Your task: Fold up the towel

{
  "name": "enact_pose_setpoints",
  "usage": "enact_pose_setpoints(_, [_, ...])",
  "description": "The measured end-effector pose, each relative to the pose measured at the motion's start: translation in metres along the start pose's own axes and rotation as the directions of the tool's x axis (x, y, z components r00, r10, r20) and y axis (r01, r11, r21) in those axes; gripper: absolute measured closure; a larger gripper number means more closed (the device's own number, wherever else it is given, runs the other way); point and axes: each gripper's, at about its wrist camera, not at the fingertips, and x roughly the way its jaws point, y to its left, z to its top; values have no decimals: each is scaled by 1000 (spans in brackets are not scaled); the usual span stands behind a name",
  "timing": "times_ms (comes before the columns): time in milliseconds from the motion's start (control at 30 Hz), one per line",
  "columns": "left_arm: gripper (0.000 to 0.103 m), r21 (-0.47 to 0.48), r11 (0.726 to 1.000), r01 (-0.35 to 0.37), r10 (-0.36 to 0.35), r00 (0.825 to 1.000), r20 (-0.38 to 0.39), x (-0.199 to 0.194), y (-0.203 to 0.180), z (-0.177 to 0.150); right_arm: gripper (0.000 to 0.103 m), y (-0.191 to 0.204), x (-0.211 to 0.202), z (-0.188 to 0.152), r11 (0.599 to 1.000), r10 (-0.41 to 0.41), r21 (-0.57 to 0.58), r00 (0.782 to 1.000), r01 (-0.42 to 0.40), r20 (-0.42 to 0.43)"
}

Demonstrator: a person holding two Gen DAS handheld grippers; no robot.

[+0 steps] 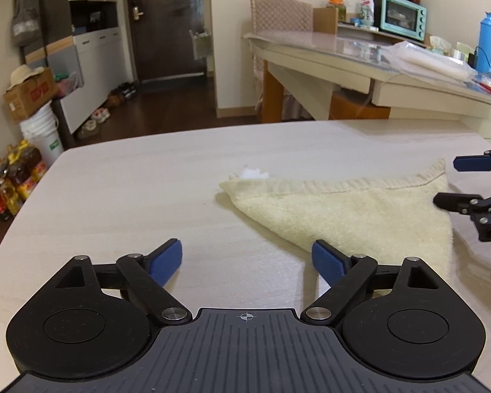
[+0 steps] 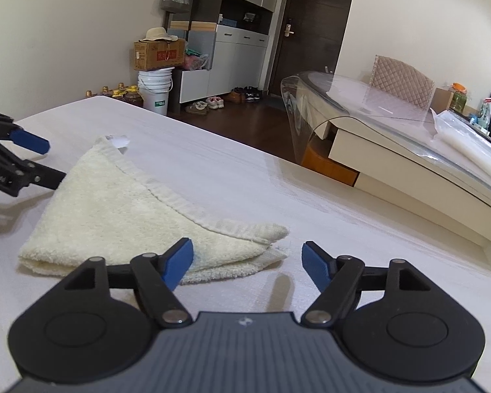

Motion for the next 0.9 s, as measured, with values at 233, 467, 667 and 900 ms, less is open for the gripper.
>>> enact_pose_setpoints(233, [10, -41, 999, 32, -30, 999, 37, -13, -5, -5, 22, 2, -11, 0, 1000, -6, 4, 999, 6, 38])
enact_pose_setpoints(467, [6, -48, 997, 62, -60, 997, 52, -33, -14, -9, 16, 15, -48, 2, 997, -7, 77, 999, 3, 45])
enact_pose_setpoints(667, [4, -64, 994, 86, -81, 993, 83, -52, -21, -18, 10, 29, -77, -3, 988, -22, 152, 999, 15, 44])
enact_pose_setpoints(900, [1, -76, 994, 78, -71, 993, 92, -62, -25, -28, 3, 46, -98, -14, 985, -2, 174, 999, -6, 46])
